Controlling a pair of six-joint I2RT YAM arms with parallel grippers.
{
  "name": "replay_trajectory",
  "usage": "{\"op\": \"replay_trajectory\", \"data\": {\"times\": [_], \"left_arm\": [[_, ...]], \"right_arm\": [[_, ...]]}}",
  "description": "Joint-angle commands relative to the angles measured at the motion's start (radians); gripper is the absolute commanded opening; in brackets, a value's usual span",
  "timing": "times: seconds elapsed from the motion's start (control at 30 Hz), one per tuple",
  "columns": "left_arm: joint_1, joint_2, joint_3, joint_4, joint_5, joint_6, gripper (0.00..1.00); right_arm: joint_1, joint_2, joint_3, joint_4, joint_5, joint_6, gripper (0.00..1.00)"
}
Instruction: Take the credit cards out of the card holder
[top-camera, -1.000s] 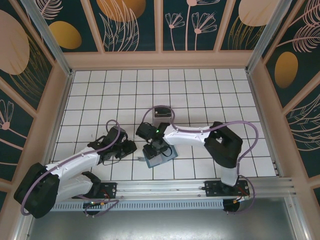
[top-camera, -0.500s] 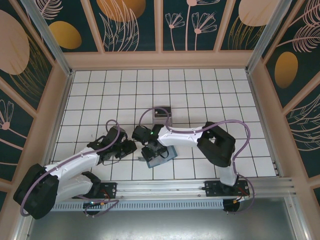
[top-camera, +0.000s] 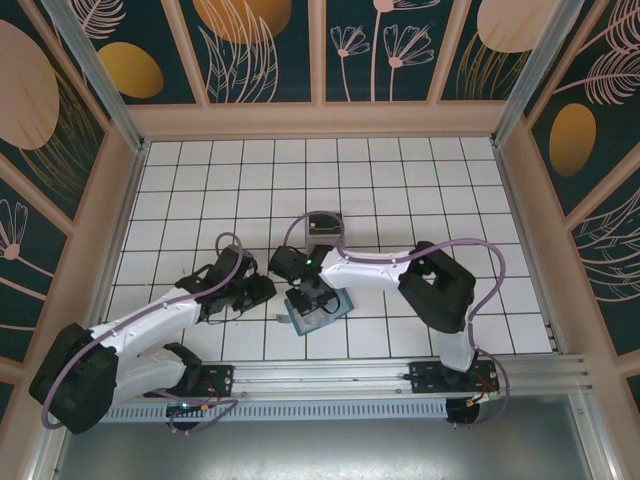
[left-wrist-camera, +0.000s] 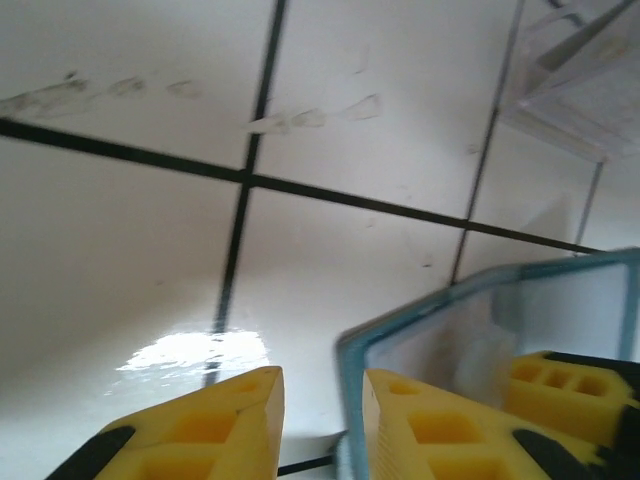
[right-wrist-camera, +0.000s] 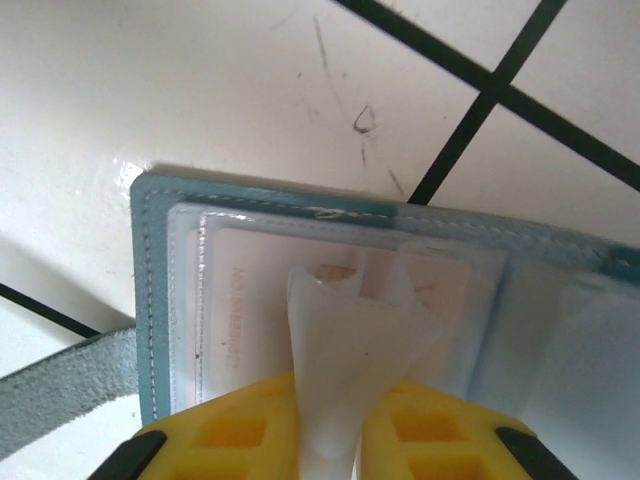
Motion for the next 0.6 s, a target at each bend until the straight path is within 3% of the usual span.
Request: {"op": "replay_trajectory", "data": {"times": [0.0, 0.23, 0.57], "left_arm": [[-0.036, 0.019, 0.072, -0.036, 0.019, 0.021, 0.26], [-0.187, 0.14, 0.139, 0.026, 0.006, -0.065, 0.24], [-0.197, 0.233, 0.147, 0.058, 0.009, -0.067, 0.21]], "right_arm": [[-0.066, -0.096, -0.076, 0.138, -0.125, 0.051, 0.17], [-0.158, -0.2, -0.258, 0.414, -0.349, 0.132, 0.17], [-0.259, -0.32, -0.464, 0.613, -0.474, 0.208, 0.21]]}}
